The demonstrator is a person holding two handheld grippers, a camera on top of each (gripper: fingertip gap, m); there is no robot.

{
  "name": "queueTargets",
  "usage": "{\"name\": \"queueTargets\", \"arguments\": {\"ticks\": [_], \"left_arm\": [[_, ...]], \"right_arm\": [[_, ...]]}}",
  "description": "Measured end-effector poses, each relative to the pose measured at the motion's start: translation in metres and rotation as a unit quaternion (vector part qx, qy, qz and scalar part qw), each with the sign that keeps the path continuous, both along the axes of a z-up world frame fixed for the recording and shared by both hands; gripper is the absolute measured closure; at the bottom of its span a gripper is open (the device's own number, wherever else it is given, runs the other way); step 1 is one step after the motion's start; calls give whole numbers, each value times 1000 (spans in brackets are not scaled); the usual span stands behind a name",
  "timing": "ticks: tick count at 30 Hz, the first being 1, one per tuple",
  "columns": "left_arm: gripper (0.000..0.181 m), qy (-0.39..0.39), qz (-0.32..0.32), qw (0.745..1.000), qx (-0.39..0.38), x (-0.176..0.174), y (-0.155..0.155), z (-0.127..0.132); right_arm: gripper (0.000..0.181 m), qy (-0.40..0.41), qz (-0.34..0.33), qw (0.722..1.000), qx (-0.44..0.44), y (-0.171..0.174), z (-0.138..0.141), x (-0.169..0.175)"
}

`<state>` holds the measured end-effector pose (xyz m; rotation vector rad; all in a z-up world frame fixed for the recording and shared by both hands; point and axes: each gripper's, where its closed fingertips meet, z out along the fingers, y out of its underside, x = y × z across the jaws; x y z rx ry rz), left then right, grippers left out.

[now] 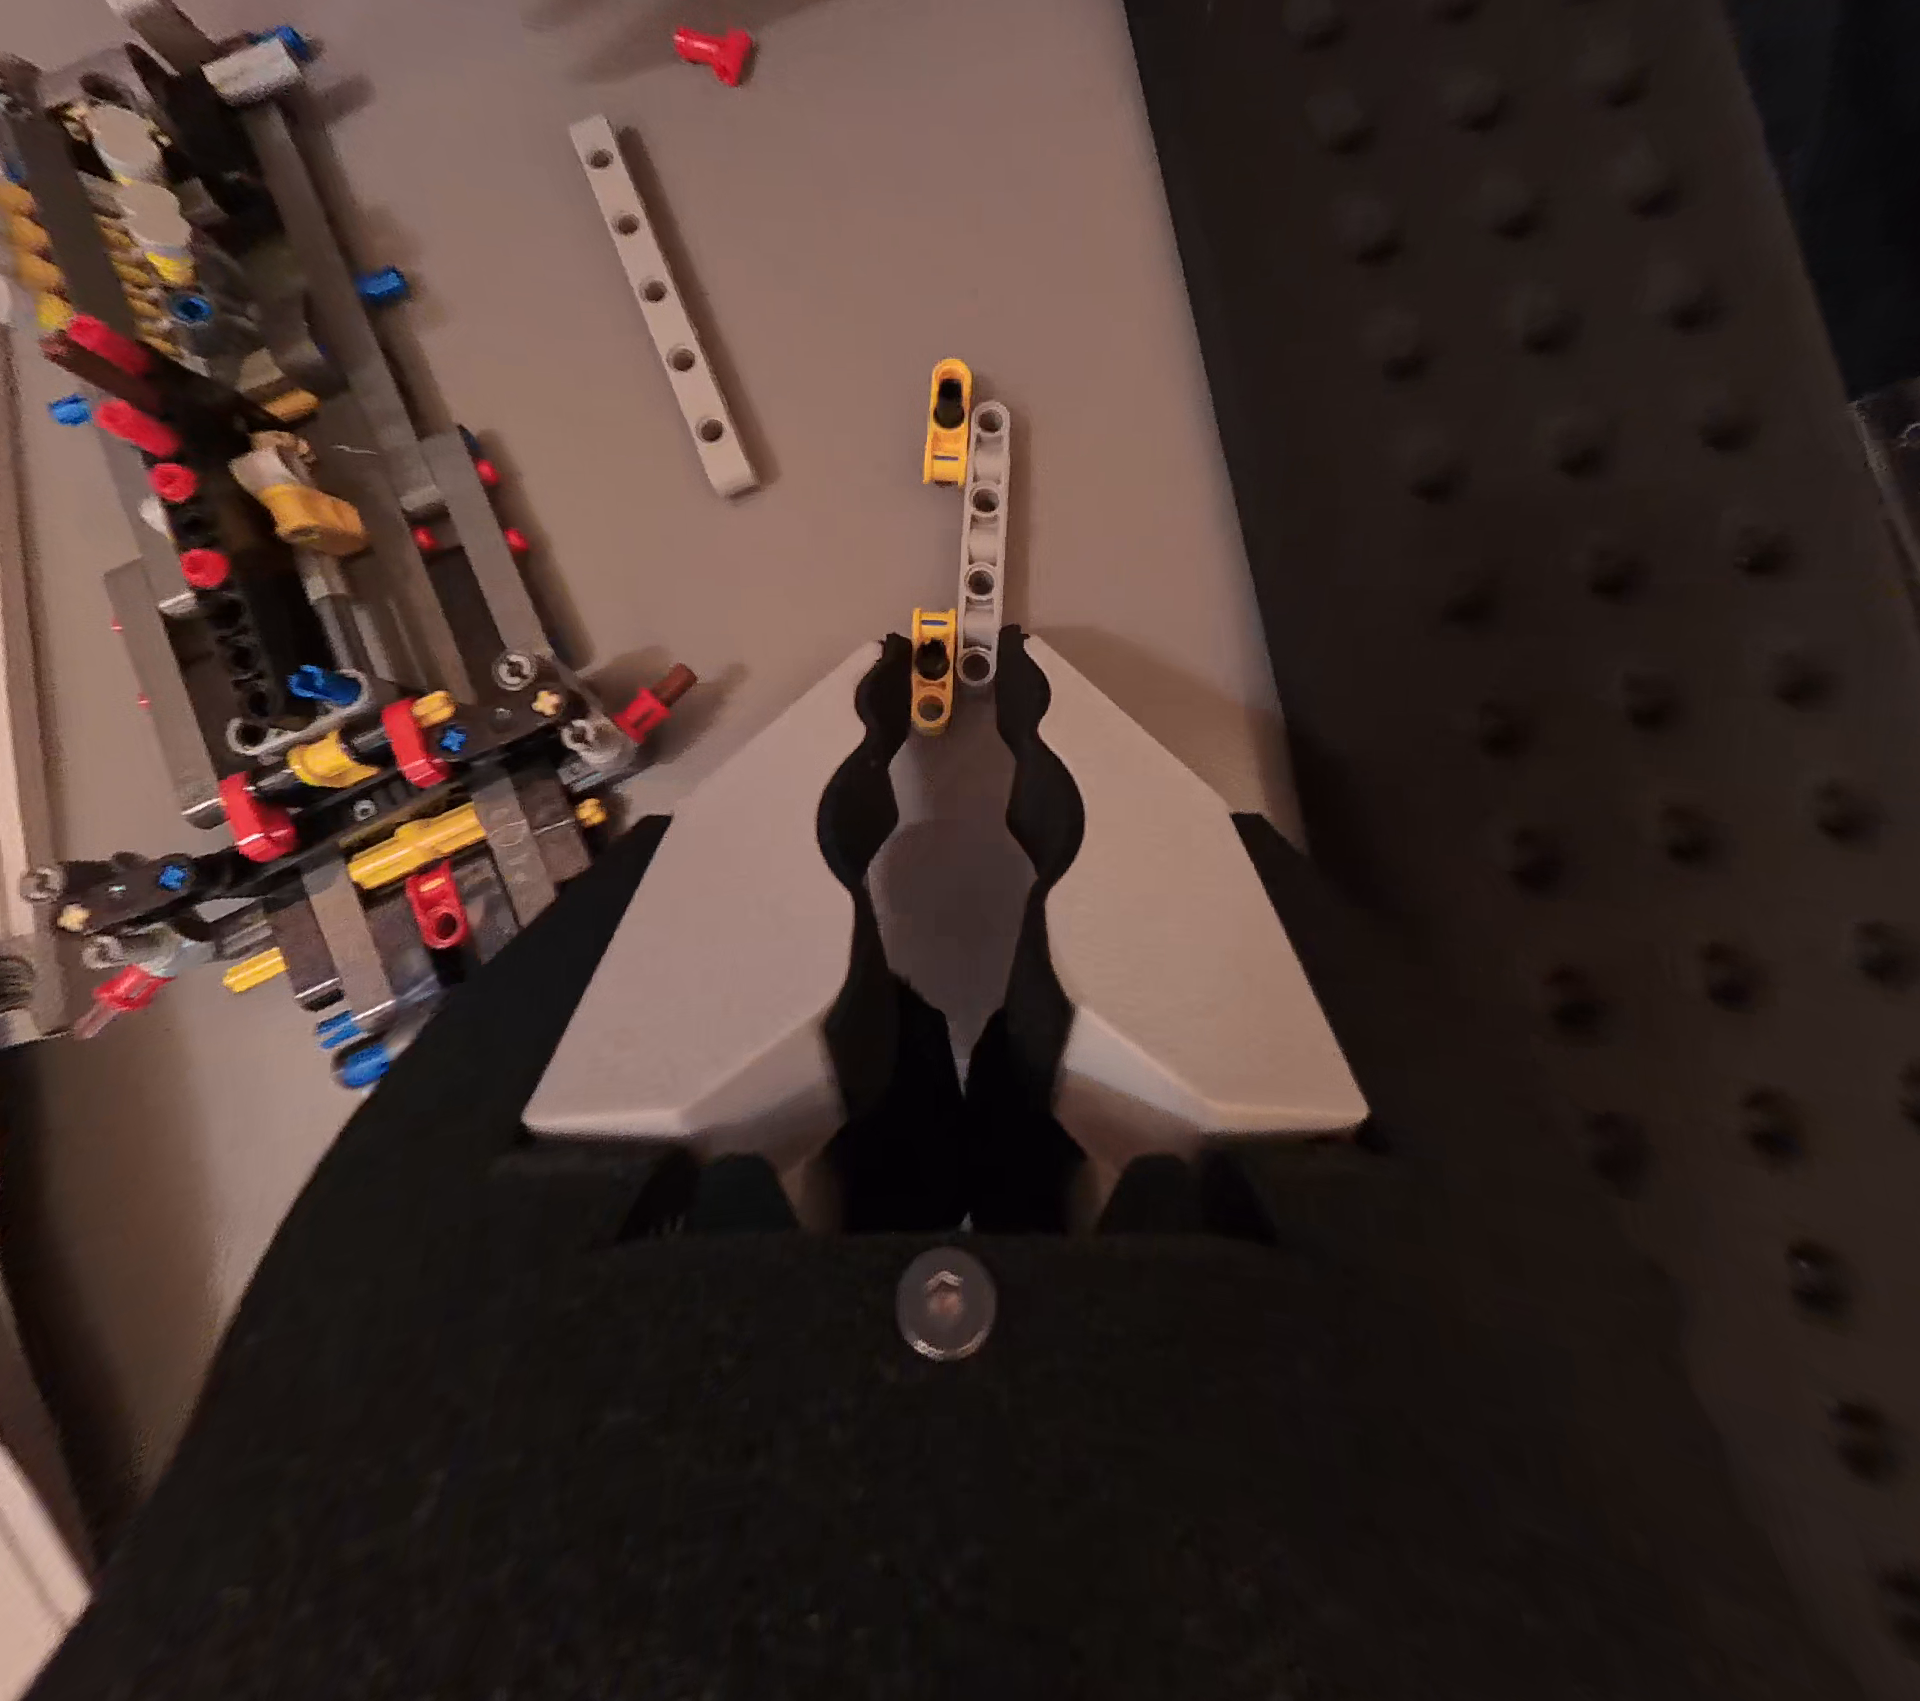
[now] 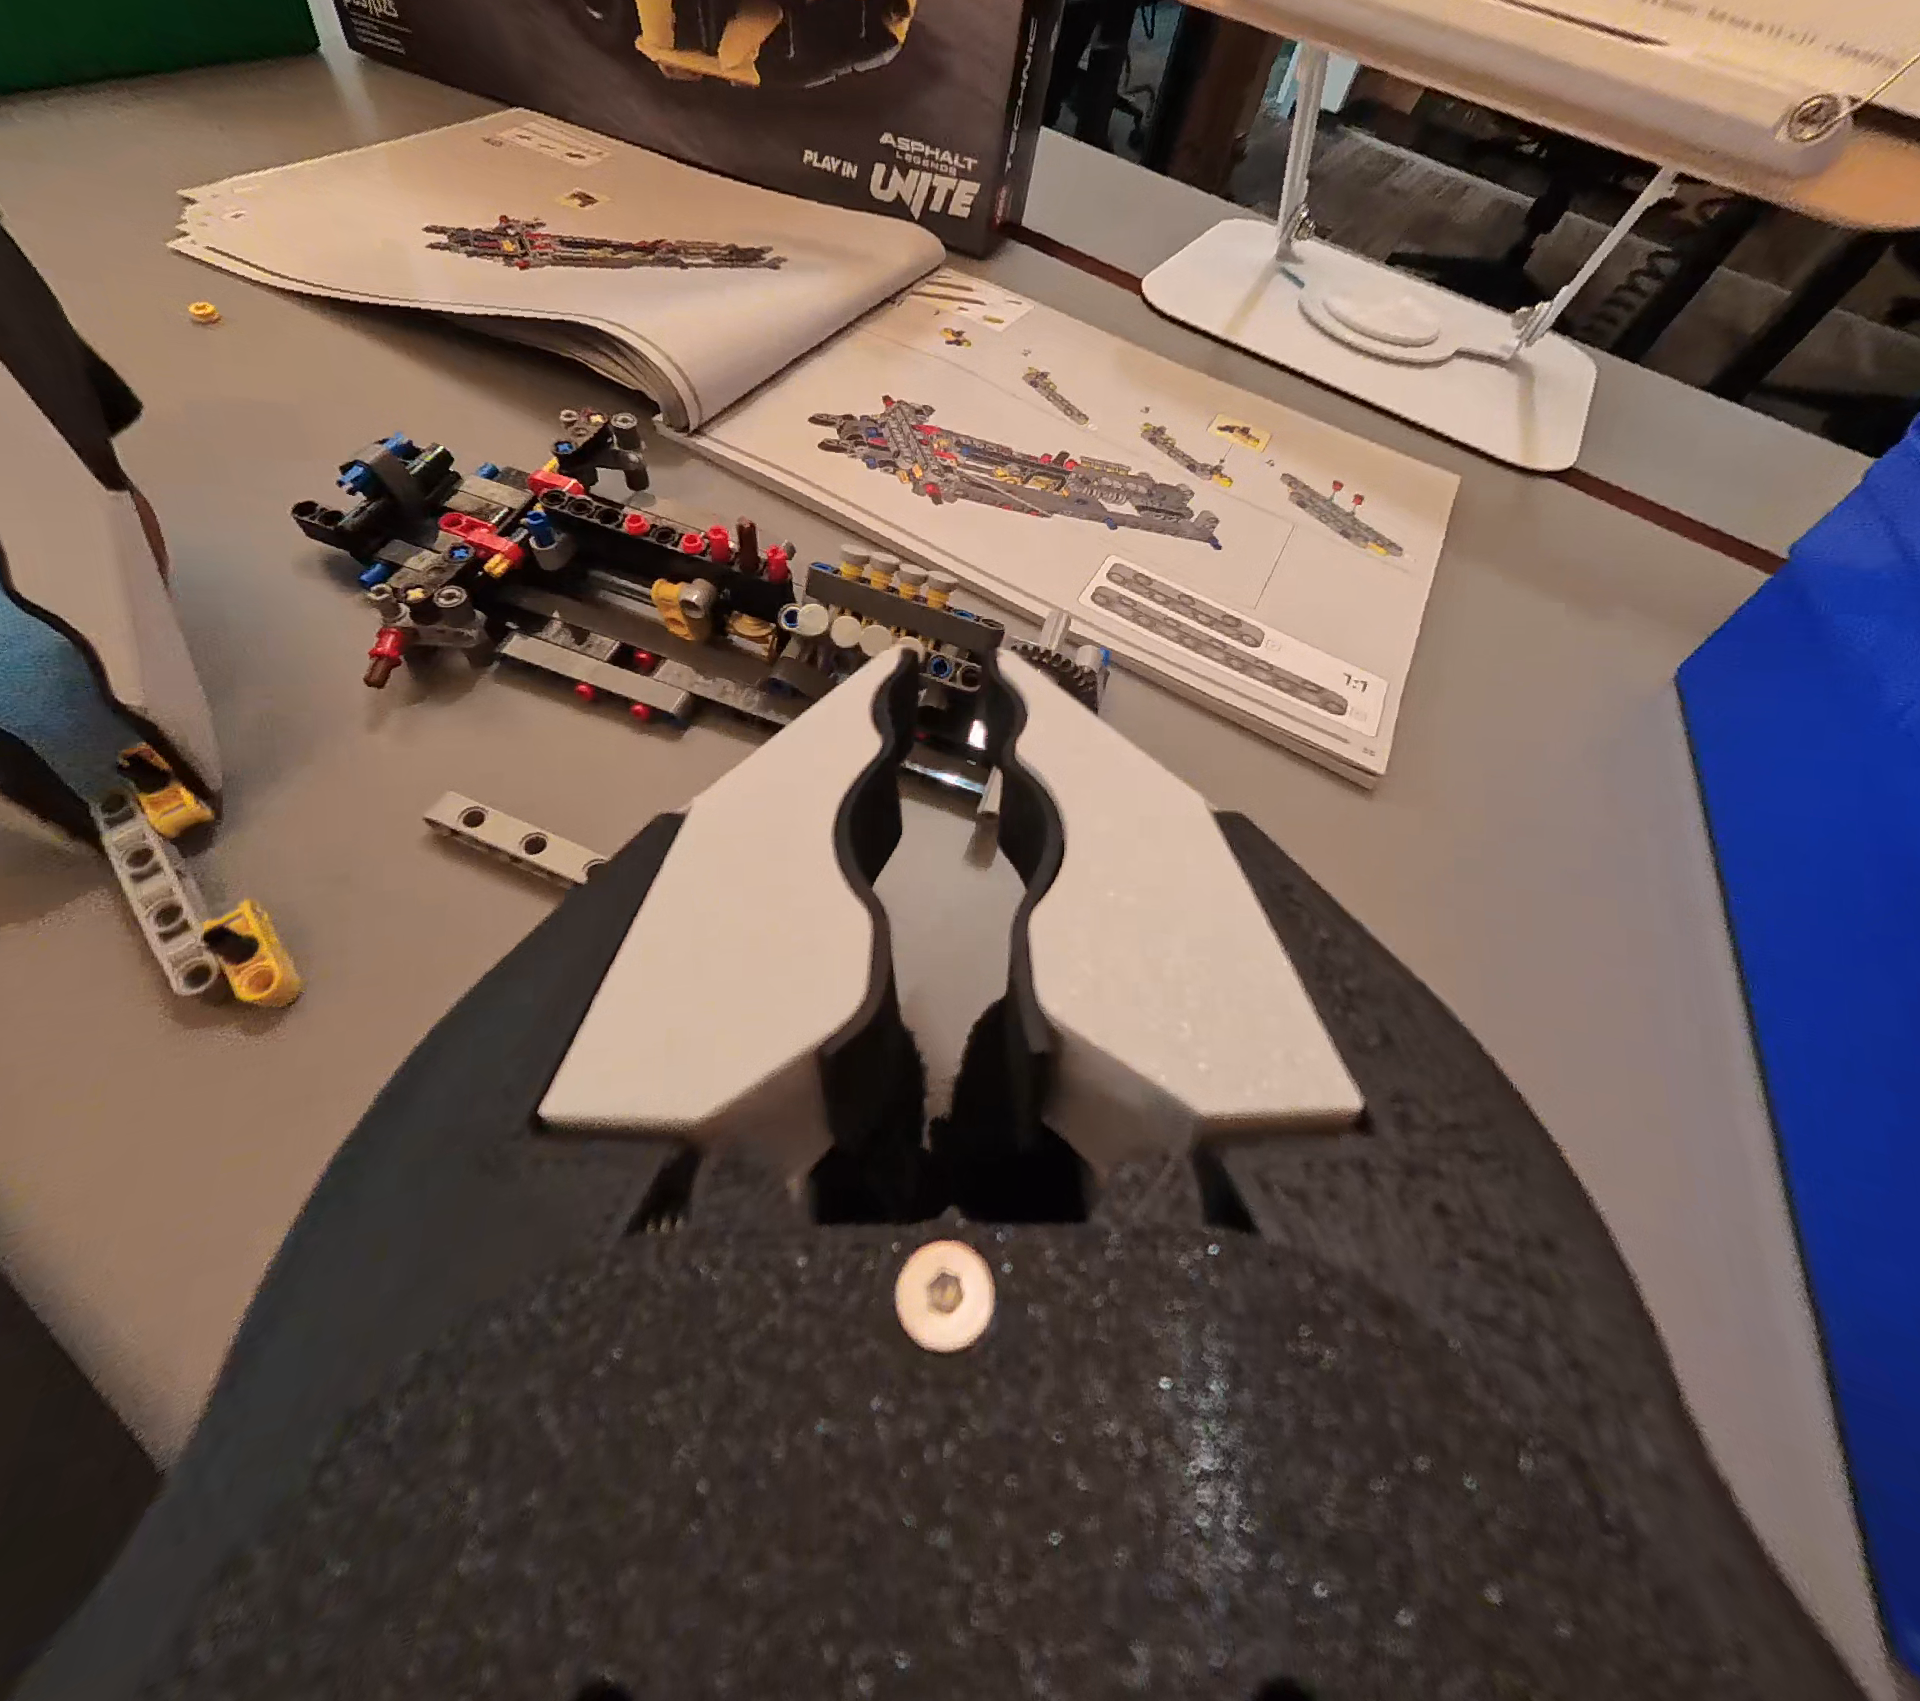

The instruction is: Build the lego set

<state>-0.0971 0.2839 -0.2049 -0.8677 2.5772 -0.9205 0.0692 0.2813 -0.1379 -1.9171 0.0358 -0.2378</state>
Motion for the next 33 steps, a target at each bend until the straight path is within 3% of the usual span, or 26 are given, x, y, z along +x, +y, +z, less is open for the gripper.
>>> {"name": "queueTargets", "arguments": {"ticks": [8,10,12,16,21,27,33], "left_arm": [[162,-37,13,999,-14,-2,-5,-1],[149,-42,29,998,-46,0,-5,7],[147,-53,47,992,-101,4,-3,25],[155,-144,161,962,-164,31,47,64],[160,-220,344,897,-168,49,135,84],[162,-220,405,870,-174,48,162,82],[163,-197,422,865,-186,49,167,74]], "right_arm": [[176,16,-6,1000,-25,1,-10,2],[176,49,-10,998,-35,-1,-13,3],[176,86,-3,996,-20,-2,-10,3],[176,137,-8,991,2,-5,-7,10],[175,142,0,990,2,-5,-7,7],[175,134,1,991,-5,-5,-10,6],[175,134,-2,991,-3,-5,-10,7]]}}
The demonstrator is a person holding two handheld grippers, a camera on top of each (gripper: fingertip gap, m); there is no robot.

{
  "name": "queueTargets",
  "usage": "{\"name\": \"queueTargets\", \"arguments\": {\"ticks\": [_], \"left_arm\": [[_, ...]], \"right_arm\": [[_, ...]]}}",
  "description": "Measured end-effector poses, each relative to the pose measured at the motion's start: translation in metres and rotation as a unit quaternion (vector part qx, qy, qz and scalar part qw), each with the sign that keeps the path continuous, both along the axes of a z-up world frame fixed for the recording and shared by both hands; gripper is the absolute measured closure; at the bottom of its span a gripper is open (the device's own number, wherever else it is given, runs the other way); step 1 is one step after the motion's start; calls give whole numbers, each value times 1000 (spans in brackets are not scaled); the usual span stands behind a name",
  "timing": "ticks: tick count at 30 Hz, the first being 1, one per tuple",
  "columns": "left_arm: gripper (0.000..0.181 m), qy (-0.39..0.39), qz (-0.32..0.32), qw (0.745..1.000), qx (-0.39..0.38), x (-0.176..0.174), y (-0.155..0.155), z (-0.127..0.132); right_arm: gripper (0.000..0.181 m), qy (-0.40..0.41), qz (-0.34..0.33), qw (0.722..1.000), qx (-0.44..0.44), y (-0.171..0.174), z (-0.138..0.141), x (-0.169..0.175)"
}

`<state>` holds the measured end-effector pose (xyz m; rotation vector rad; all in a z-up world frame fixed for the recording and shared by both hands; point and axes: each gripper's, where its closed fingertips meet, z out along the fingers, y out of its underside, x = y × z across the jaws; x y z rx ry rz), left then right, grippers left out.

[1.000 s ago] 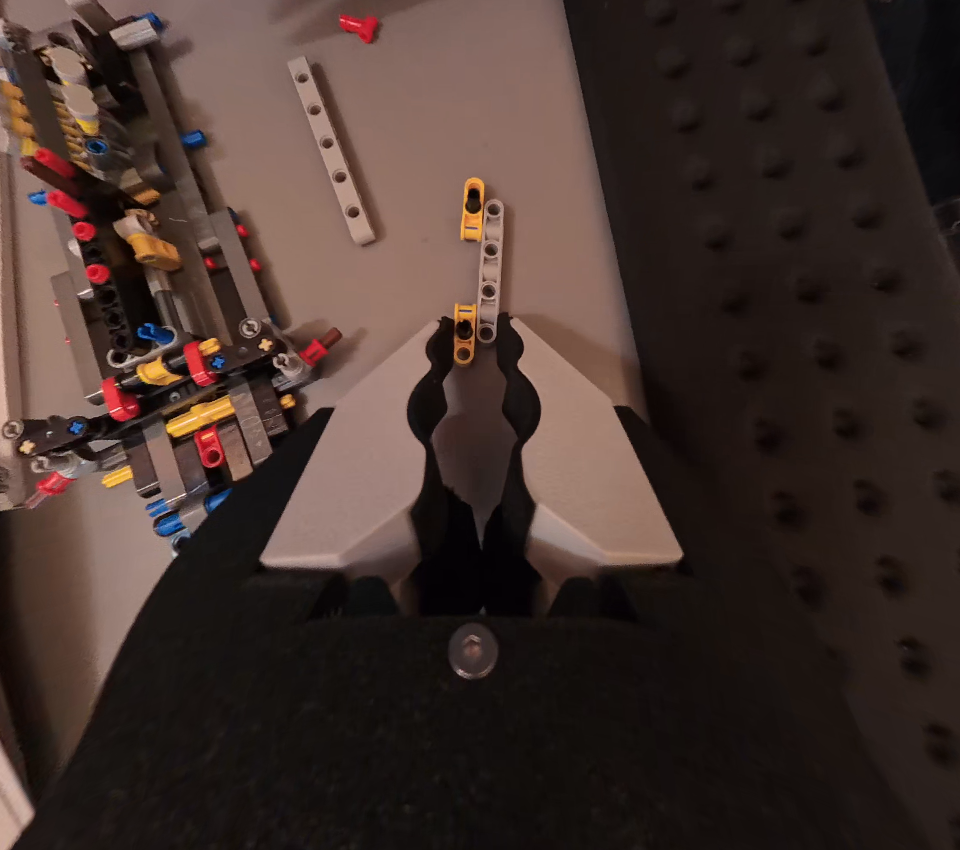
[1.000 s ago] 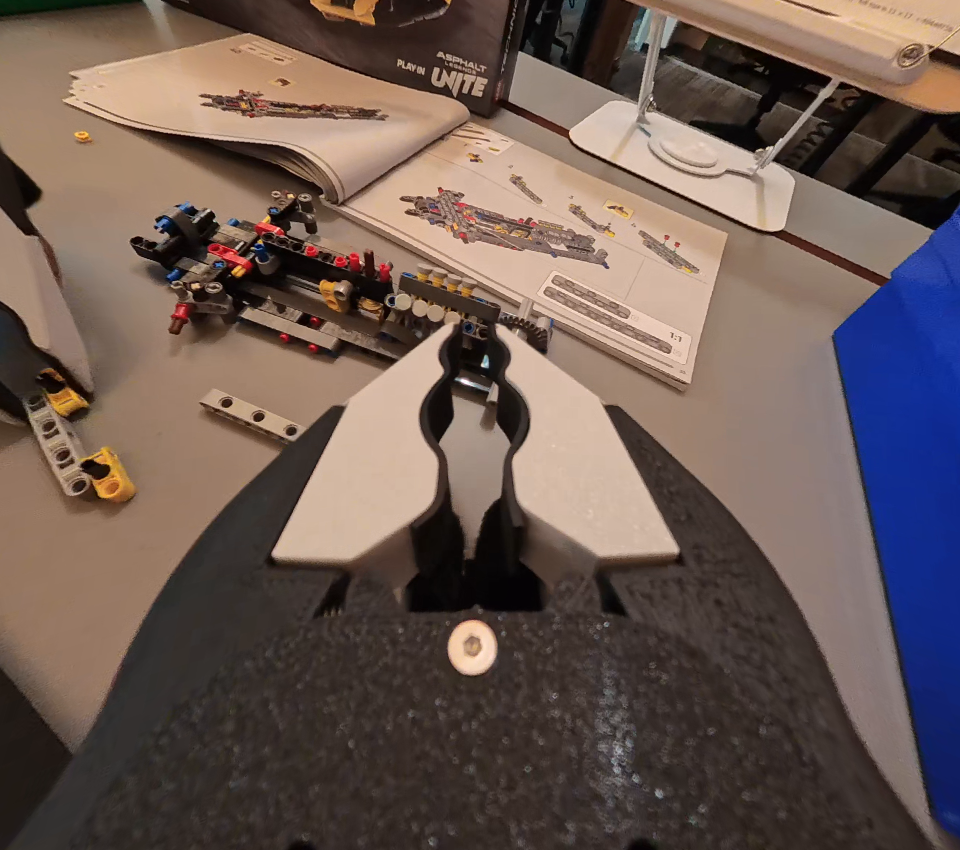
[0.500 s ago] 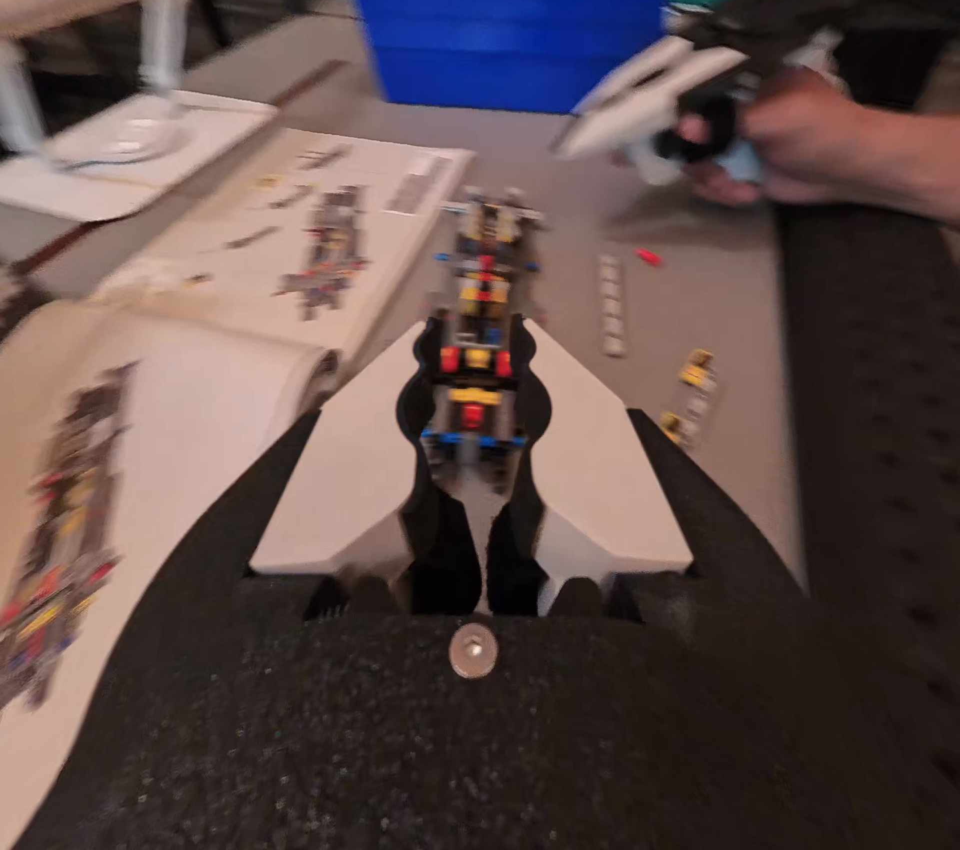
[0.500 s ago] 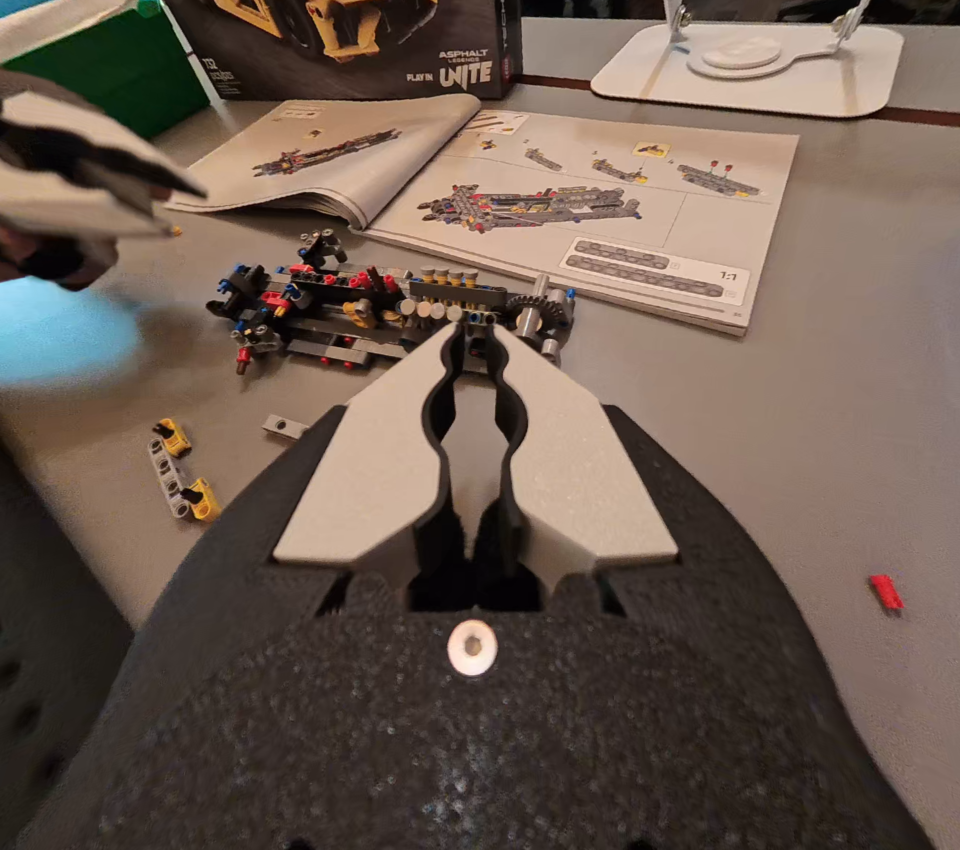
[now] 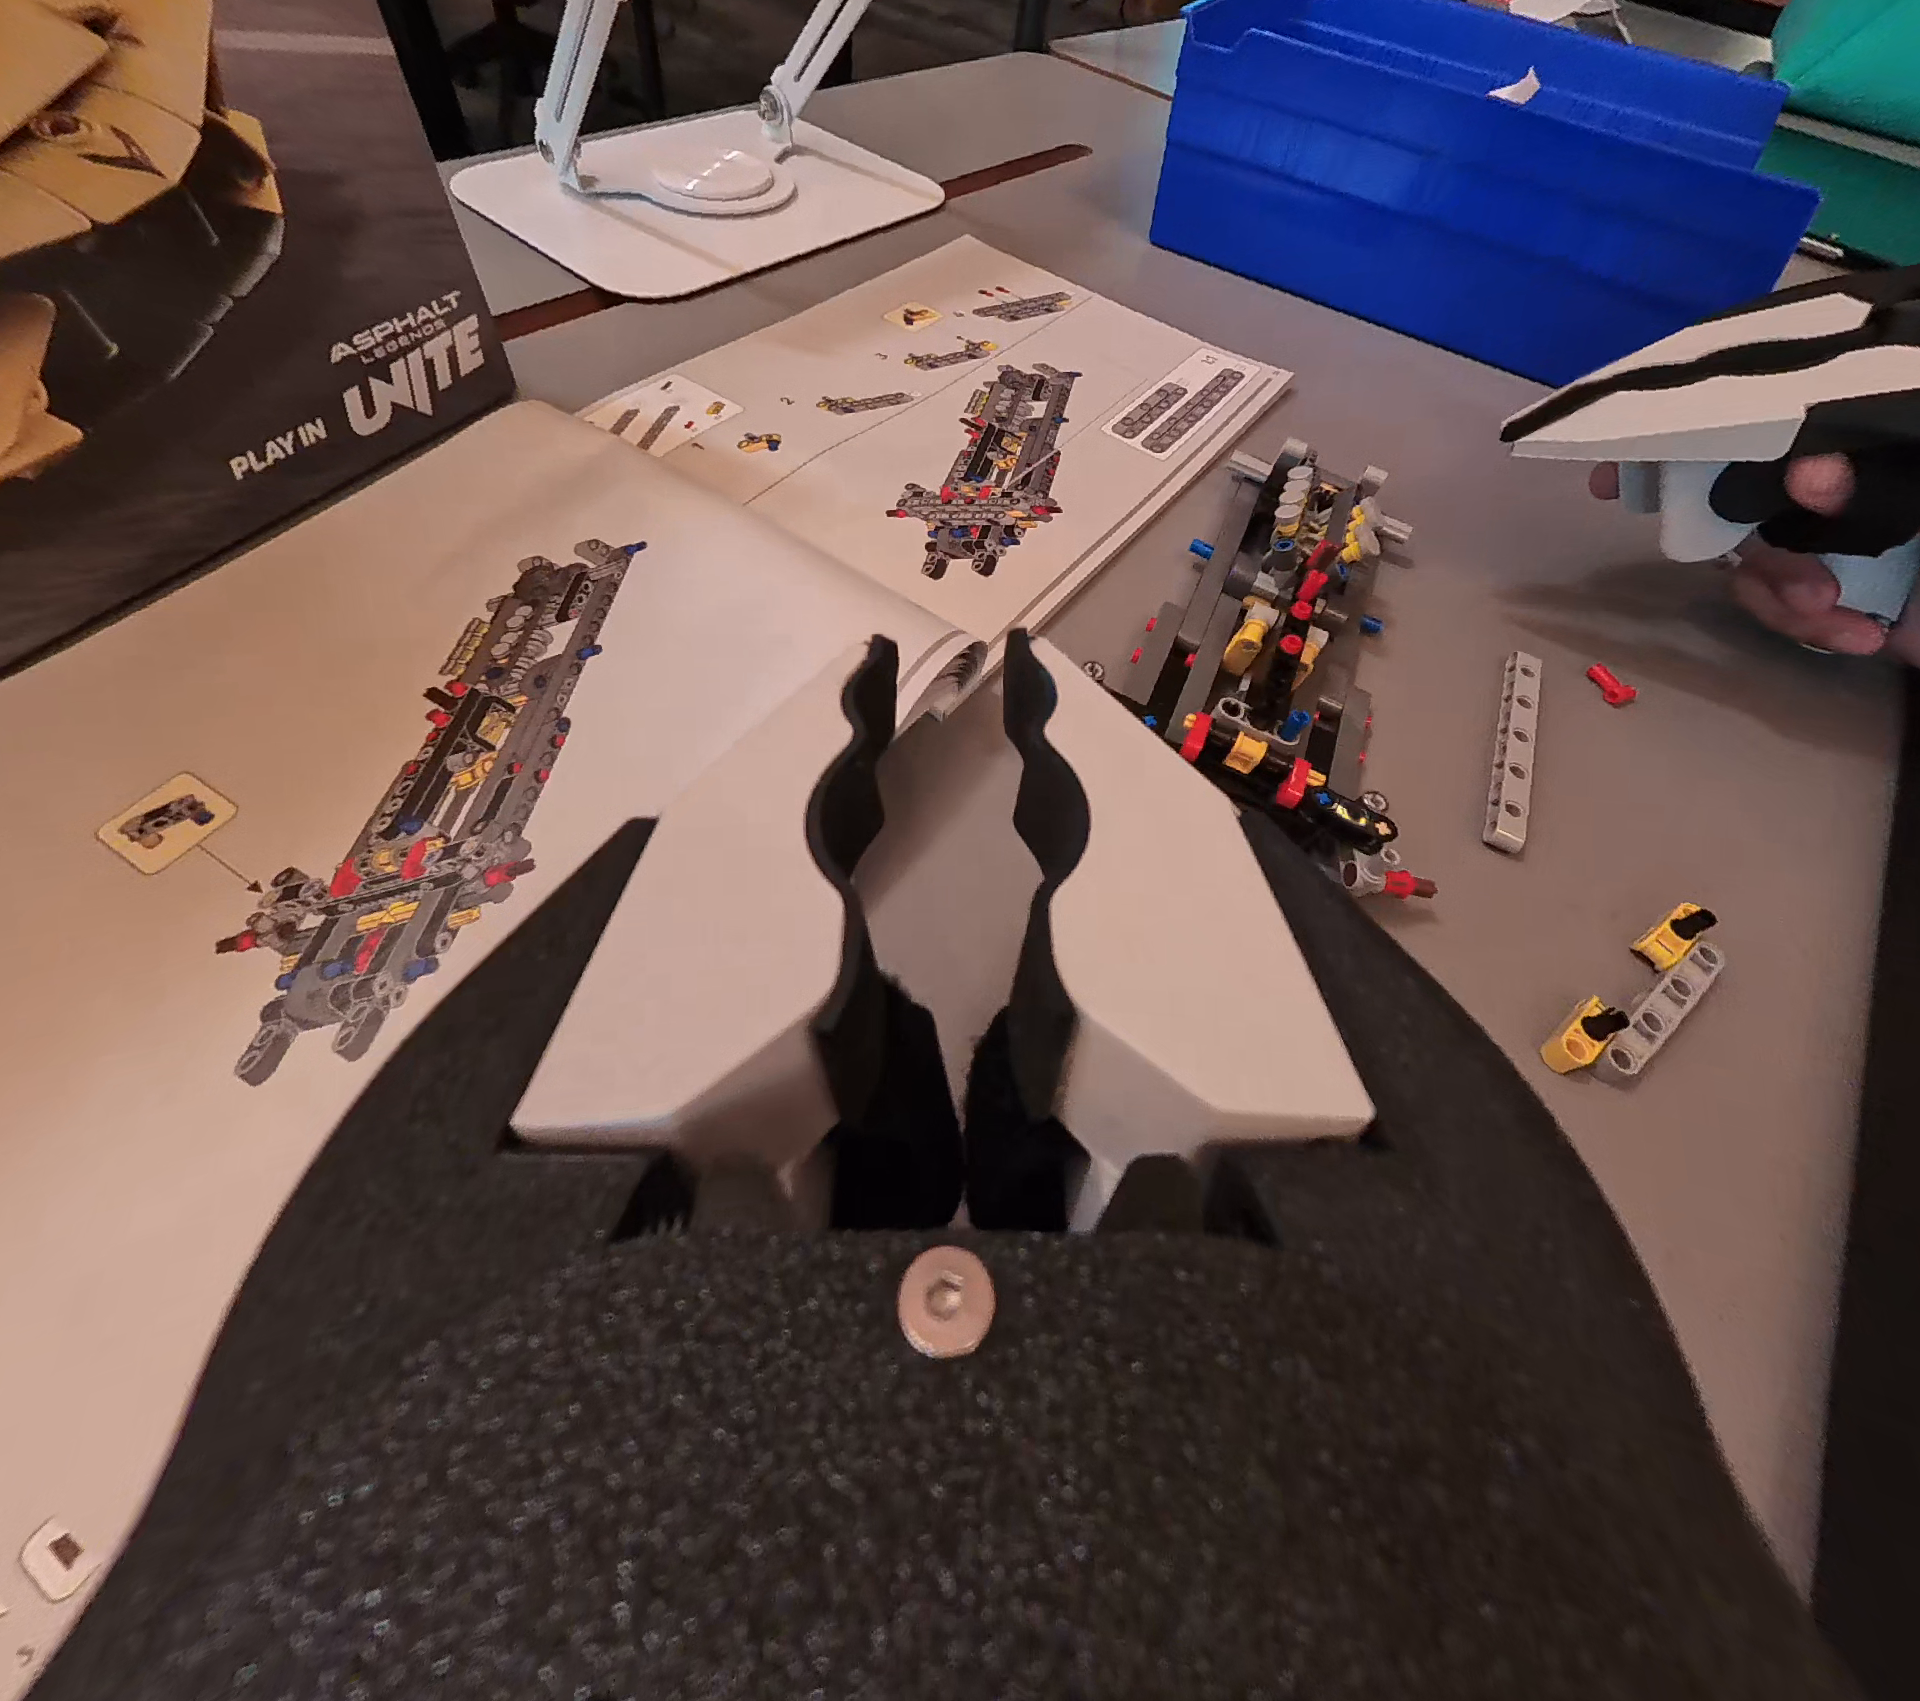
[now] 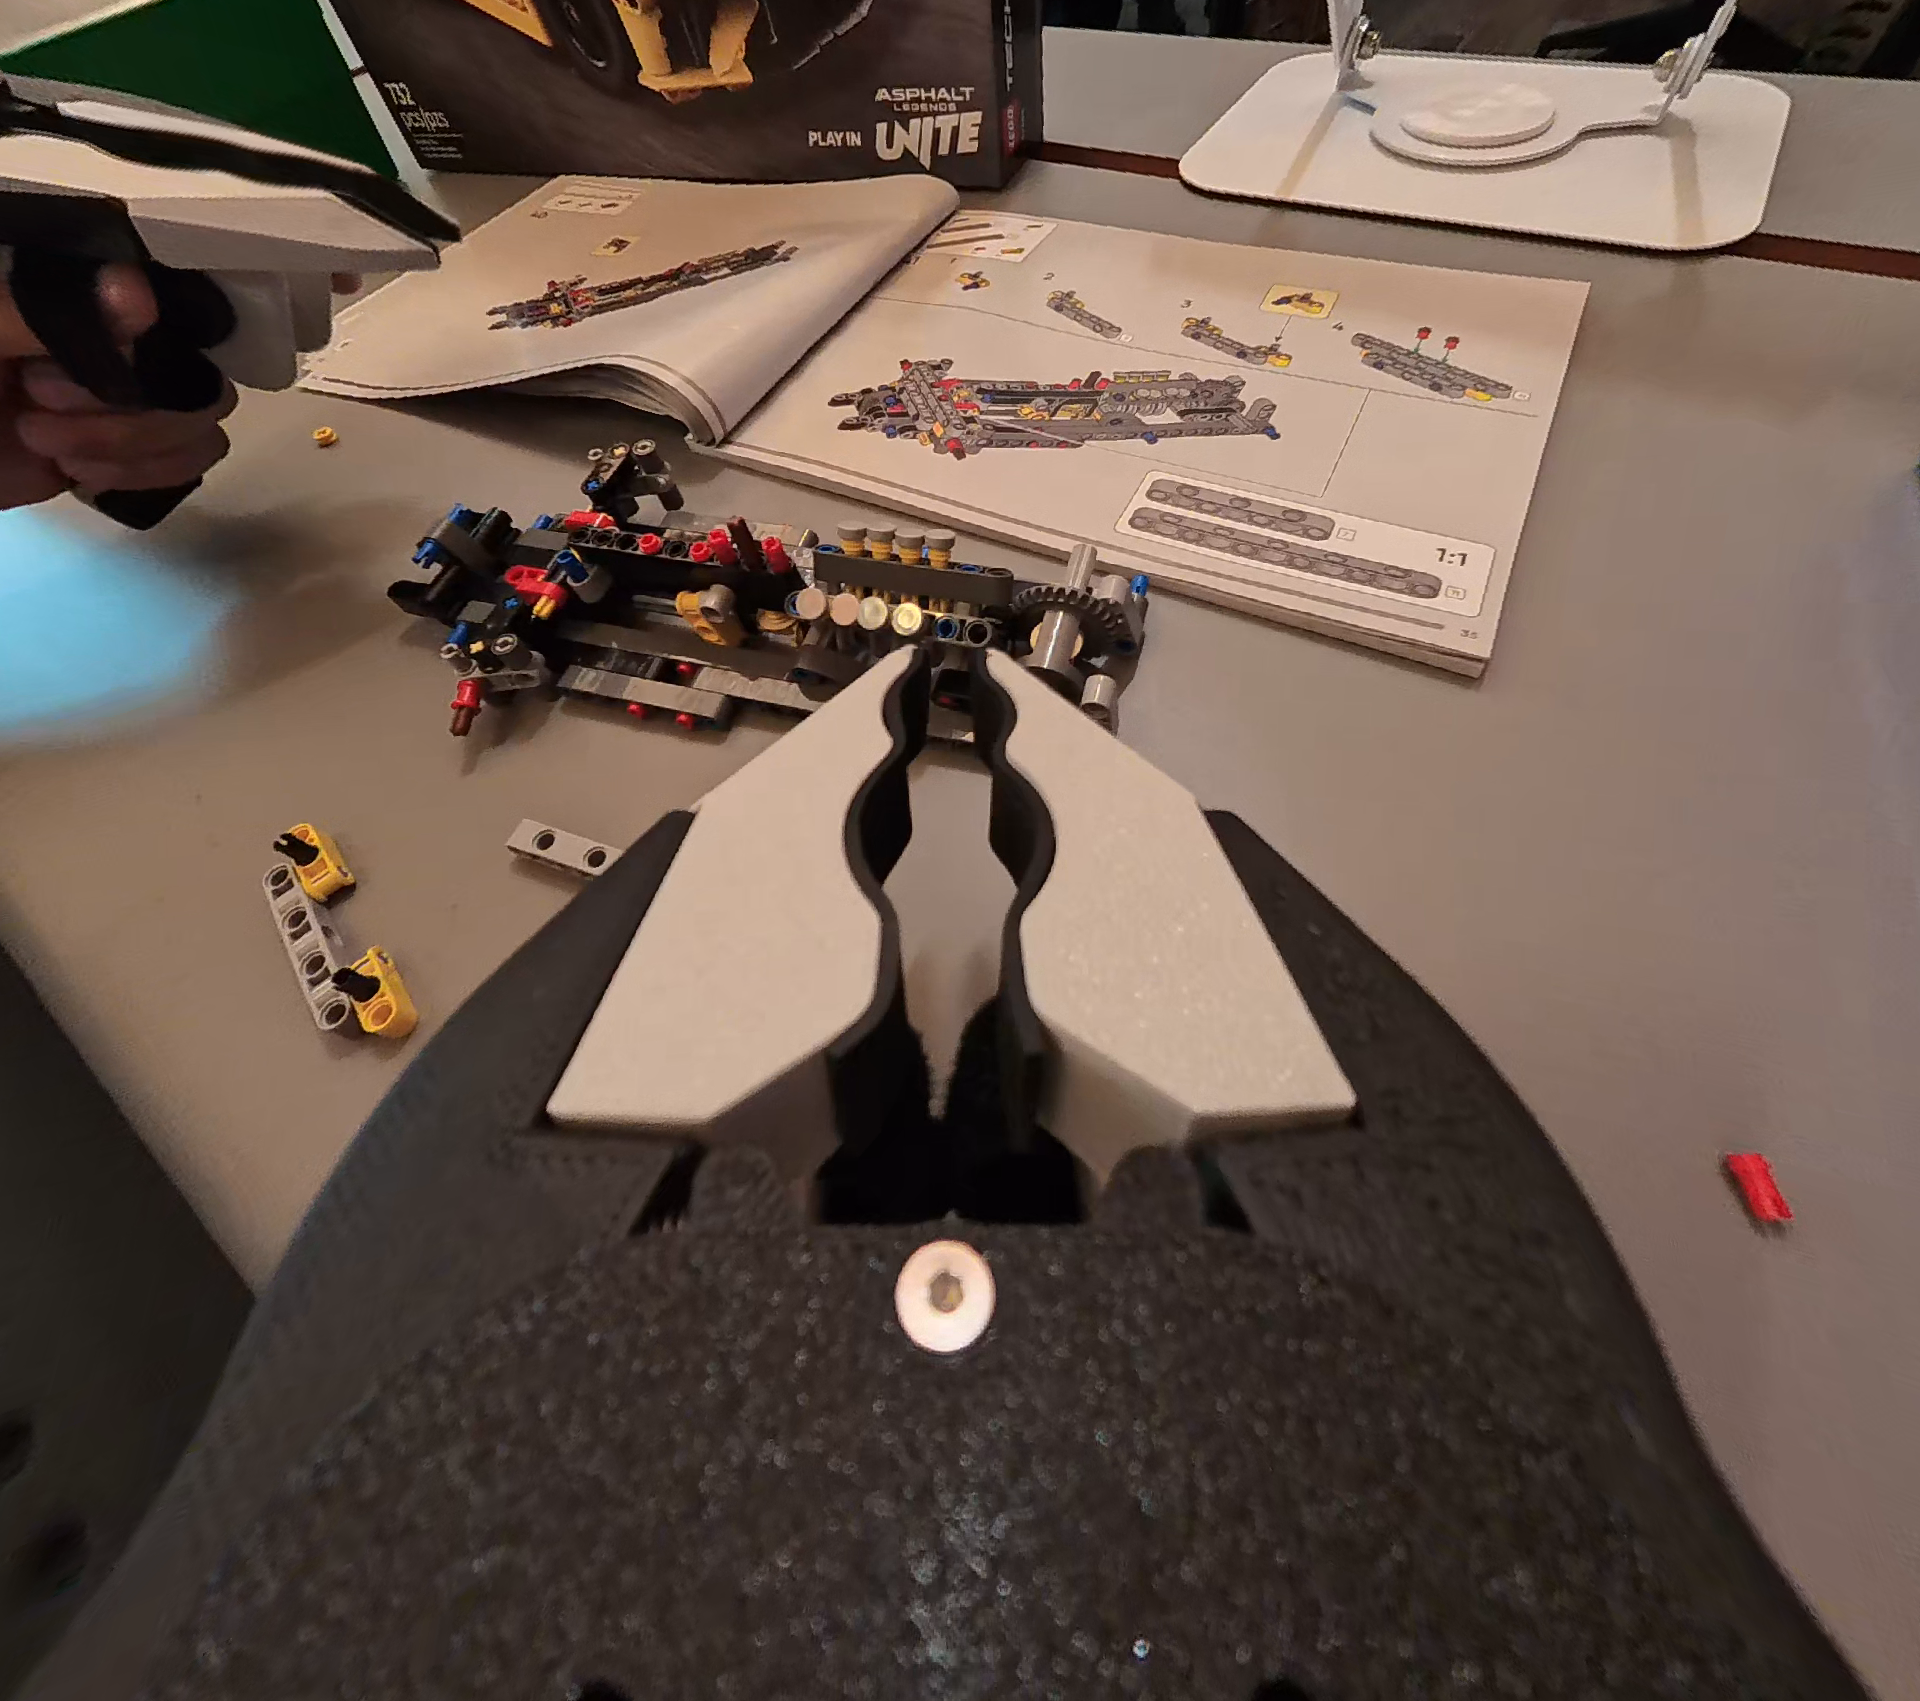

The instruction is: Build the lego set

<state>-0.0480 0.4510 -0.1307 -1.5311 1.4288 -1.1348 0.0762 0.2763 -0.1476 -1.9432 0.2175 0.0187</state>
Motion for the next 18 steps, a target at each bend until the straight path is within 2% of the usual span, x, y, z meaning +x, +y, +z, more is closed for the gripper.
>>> {"name": "queueTargets", "arguments": {"ticks": [8,12,16,18], "left_arm": [[162,8,4,1000,-8,0,1,-2],[161,-8,19,1000,-6,-6,15,11],[159,-24,23,999,-37,-15,28,20],[160,-31,25,998,-48,-16,31,22]], "right_arm": [[175,0,3,1000,0,0,-1,-1],[175,-1,10,1000,0,0,-1,-3],[169,26,120,992,35,2,13,-40],[168,31,150,988,3,1,1,-50]]}}
